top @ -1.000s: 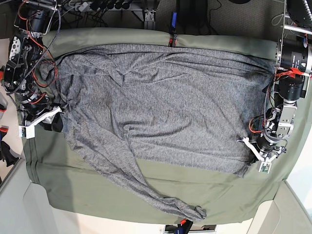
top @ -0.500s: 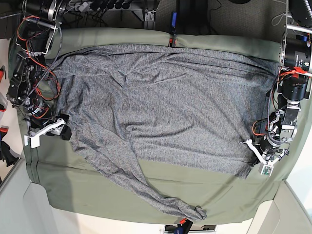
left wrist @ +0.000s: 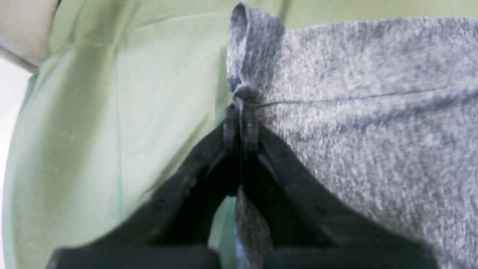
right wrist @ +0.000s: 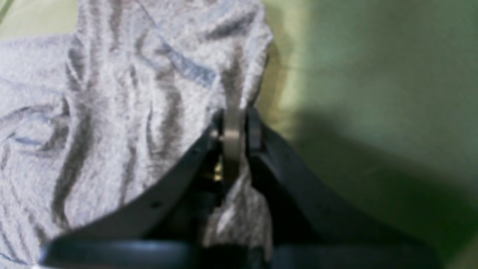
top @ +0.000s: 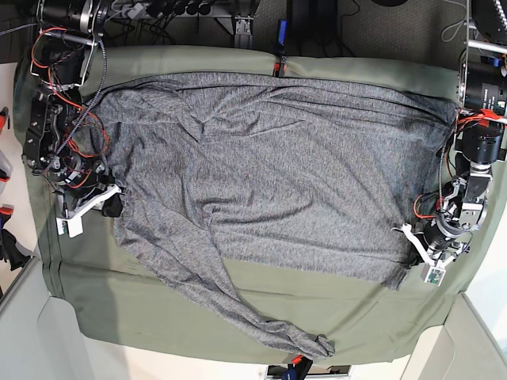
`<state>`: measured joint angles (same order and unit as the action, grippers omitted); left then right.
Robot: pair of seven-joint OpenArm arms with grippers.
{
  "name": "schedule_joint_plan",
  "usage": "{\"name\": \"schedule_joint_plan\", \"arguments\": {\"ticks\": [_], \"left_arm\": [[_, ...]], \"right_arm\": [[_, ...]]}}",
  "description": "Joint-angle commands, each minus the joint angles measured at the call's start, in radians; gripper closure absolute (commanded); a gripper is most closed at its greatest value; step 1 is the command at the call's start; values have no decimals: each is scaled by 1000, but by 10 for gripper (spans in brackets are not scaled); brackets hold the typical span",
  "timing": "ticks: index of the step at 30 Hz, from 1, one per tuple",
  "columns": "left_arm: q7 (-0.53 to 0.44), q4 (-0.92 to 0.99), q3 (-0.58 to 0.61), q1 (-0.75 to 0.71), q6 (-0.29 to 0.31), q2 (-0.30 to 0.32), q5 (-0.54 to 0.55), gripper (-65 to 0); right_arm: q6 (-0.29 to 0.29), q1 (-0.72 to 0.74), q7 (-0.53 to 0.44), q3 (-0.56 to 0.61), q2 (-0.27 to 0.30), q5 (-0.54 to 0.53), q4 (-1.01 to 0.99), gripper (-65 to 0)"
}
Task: Fold the T-shirt properly
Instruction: 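Fold the hem edge over toward the collar with both grippers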
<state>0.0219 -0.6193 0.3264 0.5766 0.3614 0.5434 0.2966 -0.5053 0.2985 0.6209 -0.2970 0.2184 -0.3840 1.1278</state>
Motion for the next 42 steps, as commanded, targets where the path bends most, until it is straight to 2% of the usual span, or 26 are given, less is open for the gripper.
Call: {"name": "schedule_joint_plan", "arguments": {"ticks": [1, 5, 10, 17, 21, 28, 33, 38, 40, 42], "left_arm": [[-18, -16, -5, 32, -10, 32, 3, 0], [-51, -23, -5, 32, -10, 64, 3, 0], [-37, -72, -8, 31, -5, 108, 3, 0], [-24, -190, -8, -34, 158, 168, 66, 0], [-14, -272, -27, -96, 145, 188, 74, 0], [-9, -332, -150, -206, 143, 208, 74, 0], [-9, -369, -274, -305, 208, 208, 114, 0], [-9, -417, -393, -417, 212, 207, 156, 0], [-9, -435, -422, -455, 253, 207, 156, 0], [-6, -447, -441, -487, 319, 207, 157, 0]], "right_arm": [[-8, 25, -4, -2, 12, -16, 27, 0], [-8, 21, 47, -2, 13, -29, 73, 0], [-8, -19, 65, -3, 16, -62, 177, 0], [-8, -132, 66, -3, 18, -61, 344, 0], [-8, -172, 66, -13, 18, -61, 359, 0], [-8, -246, 65, -81, 18, -97, 407, 0], [-27, -292, 71, -130, 18, -133, 463, 0], [-27, -326, 73, -142, 20, -132, 488, 0], [-27, -330, 84, -142, 19, -132, 488, 0], [-26, -330, 98, -142, 19, -133, 488, 0]]}}
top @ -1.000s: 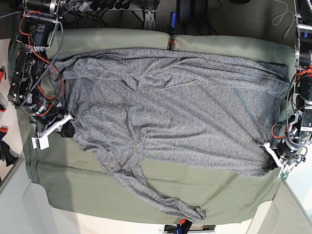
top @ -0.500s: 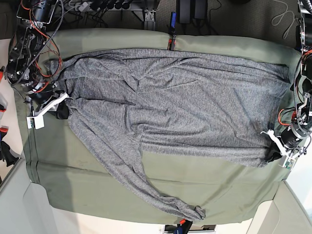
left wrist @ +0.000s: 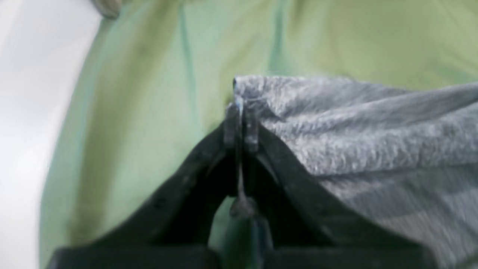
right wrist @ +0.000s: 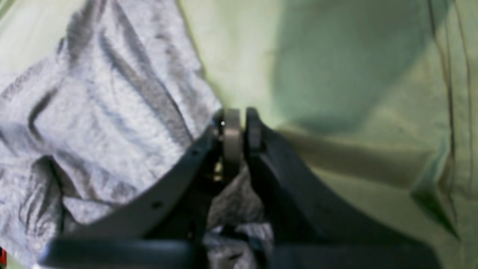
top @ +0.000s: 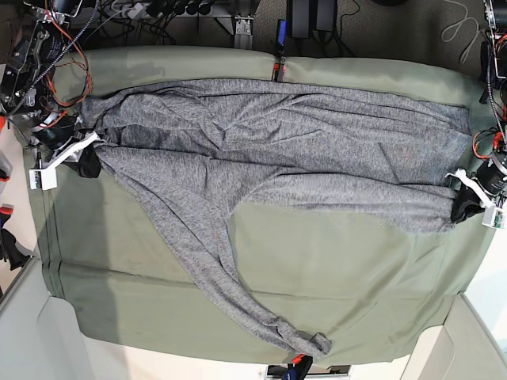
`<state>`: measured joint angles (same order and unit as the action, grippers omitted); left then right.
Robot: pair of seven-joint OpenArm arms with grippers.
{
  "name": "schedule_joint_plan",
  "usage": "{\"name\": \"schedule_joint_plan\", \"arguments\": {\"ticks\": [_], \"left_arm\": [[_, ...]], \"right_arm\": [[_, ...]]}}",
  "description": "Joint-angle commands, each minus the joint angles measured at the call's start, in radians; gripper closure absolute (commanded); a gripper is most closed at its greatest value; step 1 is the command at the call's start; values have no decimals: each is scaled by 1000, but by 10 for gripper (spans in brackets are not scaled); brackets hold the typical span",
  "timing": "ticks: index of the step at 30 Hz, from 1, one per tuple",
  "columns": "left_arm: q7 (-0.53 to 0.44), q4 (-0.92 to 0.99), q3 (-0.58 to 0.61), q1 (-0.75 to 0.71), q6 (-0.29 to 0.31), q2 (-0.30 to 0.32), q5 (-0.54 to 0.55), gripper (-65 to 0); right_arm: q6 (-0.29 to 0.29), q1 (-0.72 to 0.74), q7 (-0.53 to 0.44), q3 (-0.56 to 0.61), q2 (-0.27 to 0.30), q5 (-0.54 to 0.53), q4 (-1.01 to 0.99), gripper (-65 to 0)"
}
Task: Fold the T-shirt properly
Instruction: 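Fold the hem edge over toward the collar with both grippers, then grasp the loose sleeve with the right gripper and lay it onto the shirt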
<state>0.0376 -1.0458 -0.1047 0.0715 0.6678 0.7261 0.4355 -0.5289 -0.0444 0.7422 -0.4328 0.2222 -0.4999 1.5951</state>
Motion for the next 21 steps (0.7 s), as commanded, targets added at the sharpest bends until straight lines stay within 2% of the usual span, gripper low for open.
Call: {"name": "schedule_joint_plan", "arguments": {"ticks": [1, 6, 11, 16, 21], "left_arm": [[-20, -26, -21, 3, 30, 24, 21, 0], [-18, -35, -89, -79, 30, 19, 74, 0], [-5, -36, -189, -141, 30, 16, 101, 0], [72, -36, -193, -164, 30, 16, 130, 0], [75, -36, -193, -172, 30, 16, 170, 0]], "right_arm": [[-3, 13, -23, -6, 16, -17, 21, 0], [-3, 8, 3, -7, 16, -17, 21, 0], [-3, -38, 3, -31, 17, -76, 27, 0], [-22, -91, 3, -78, 16, -96, 36, 0], [-23, -109, 3, -122, 16, -134, 37, 0]]}}
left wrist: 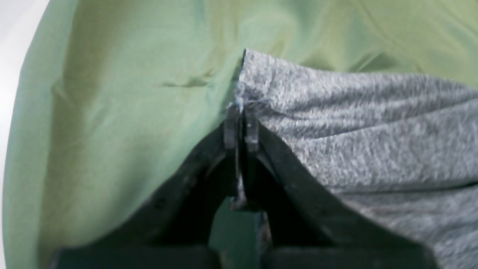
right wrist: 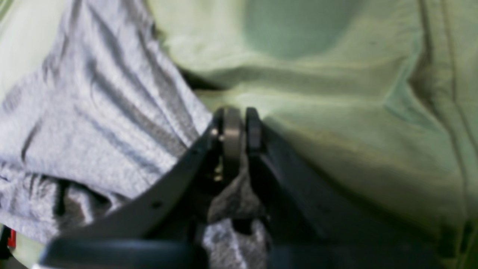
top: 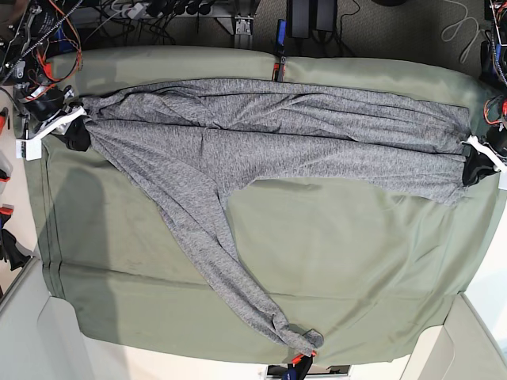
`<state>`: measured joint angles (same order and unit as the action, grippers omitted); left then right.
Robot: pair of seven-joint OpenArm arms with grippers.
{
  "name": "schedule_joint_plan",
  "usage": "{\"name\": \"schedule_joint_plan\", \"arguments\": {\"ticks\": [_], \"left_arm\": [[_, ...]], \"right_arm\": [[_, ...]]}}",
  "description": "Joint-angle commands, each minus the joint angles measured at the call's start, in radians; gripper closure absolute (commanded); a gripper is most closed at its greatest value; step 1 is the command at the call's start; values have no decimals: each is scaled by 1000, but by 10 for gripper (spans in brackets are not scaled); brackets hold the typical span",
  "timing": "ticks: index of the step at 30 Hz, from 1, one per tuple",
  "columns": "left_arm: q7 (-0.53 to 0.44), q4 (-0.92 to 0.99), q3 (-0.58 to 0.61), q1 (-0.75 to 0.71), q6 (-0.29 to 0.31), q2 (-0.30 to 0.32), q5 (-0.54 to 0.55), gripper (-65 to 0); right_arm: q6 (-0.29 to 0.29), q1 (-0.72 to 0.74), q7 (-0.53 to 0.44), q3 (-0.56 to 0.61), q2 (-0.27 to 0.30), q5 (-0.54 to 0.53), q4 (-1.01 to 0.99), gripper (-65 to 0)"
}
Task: Fold the T-shirt properly
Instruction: 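Grasp the loose sleeve with the right gripper and lay it onto the shirt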
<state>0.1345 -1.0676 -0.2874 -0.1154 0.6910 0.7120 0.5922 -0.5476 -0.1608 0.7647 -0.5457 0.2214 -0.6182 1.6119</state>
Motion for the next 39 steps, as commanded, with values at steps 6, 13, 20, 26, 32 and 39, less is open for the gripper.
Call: {"name": "schedule_joint_plan", "arguments": {"ticks": [6, 13, 20, 26, 32, 39], "left_arm": [[-22, -14, -10, 15, 7, 31, 19, -230], [-21, -14, -10, 16, 7, 31, 51, -248], [61, -125, -10, 16, 7, 31, 72, -248], [179, -246, -10, 16, 7, 31, 160, -248], [185, -288, -10, 16, 7, 31, 159, -248], [184, -288, -10, 15, 7, 31, 168, -248]], "right_arm": [[2, 8, -20, -10, 16, -19, 20, -259], [1, 22, -76, -10, 13, -110, 30, -349], [-9, 181, -72, 106, -24, -85, 68, -349], [53, 333, -93, 360, -103, 176, 63, -350], [201, 456, -185, 539, -156, 468, -127, -350], [291, 540, -306, 649, -176, 565, -472, -349]]}}
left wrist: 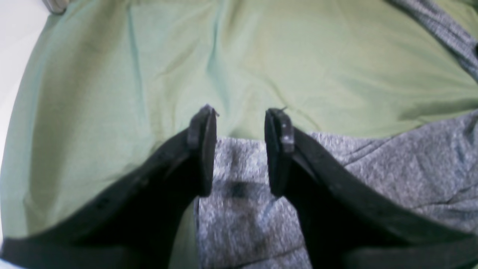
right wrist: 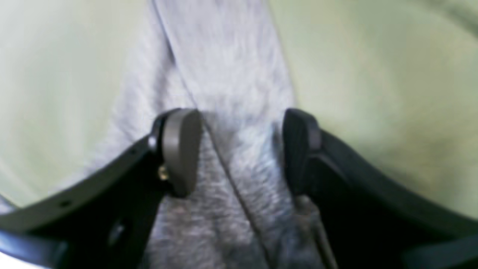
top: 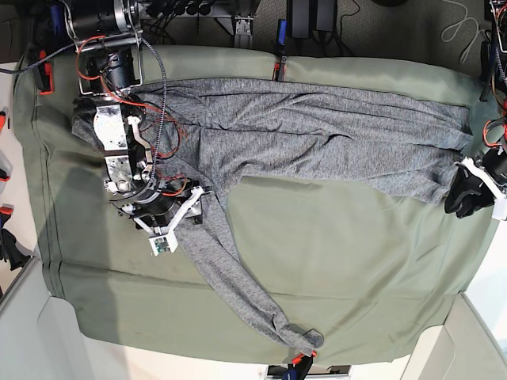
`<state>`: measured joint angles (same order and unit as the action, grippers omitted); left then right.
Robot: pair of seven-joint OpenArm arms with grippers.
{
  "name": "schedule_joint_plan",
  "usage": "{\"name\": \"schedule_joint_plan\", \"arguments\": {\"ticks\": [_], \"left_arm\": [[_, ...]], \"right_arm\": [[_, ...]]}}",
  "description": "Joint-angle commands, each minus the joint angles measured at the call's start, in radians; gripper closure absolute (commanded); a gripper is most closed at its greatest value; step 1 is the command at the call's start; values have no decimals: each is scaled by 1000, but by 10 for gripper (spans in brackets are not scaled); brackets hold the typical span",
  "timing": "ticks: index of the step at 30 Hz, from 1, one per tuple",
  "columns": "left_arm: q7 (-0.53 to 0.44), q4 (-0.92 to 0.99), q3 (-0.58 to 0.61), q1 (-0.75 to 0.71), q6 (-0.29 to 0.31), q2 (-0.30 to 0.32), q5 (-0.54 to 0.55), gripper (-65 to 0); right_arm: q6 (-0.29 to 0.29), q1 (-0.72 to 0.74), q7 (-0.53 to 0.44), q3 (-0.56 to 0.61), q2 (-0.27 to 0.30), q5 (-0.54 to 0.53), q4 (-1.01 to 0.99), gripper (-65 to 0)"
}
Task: Fold the T-shirt properly
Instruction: 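Grasp the loose sleeve with the right gripper and lay it onto the shirt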
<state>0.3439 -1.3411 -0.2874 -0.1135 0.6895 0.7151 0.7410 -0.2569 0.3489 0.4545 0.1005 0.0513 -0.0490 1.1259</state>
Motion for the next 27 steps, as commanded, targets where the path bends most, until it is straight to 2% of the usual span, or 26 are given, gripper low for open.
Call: {"name": "schedule_joint_plan", "arguments": {"ticks": [1, 2, 3, 6, 9, 13, 19, 27], "left_arm": [[-25, -14, -10, 13, 9, 27, 20, -248], [-25, -14, -10, 14, 9, 27, 21, -248], [-25, -14, -10, 14, 9, 27, 24, -248], [-26, -14, -10, 14, 9, 27, 30, -248], [-25, -14, -10, 13, 9, 27, 29, -248], [-25, -14, -10, 14, 9, 27, 29, -248], [-25, -14, -10, 13, 9, 27, 29, -248], [-25, -15, -10, 13, 9, 27, 43, -248]], "right_arm": [[0, 30, 3, 5, -17, 9, -1, -344], [-1, 27, 3, 5, -27, 17, -5, -316], [-4, 24, 3, 5, -39, 18, -2, -260], [-40, 17, 7, 5, -68, 15, 21, -11], [-137, 9, 50, 5, -95, 2, 68, 0], [-242, -48, 120, 5, -117, -116, 202, 0], [-264, -214, 228, 8, -111, -205, 460, 0], [-283, -417, 233, 8, 2, -335, 645, 0]]}}
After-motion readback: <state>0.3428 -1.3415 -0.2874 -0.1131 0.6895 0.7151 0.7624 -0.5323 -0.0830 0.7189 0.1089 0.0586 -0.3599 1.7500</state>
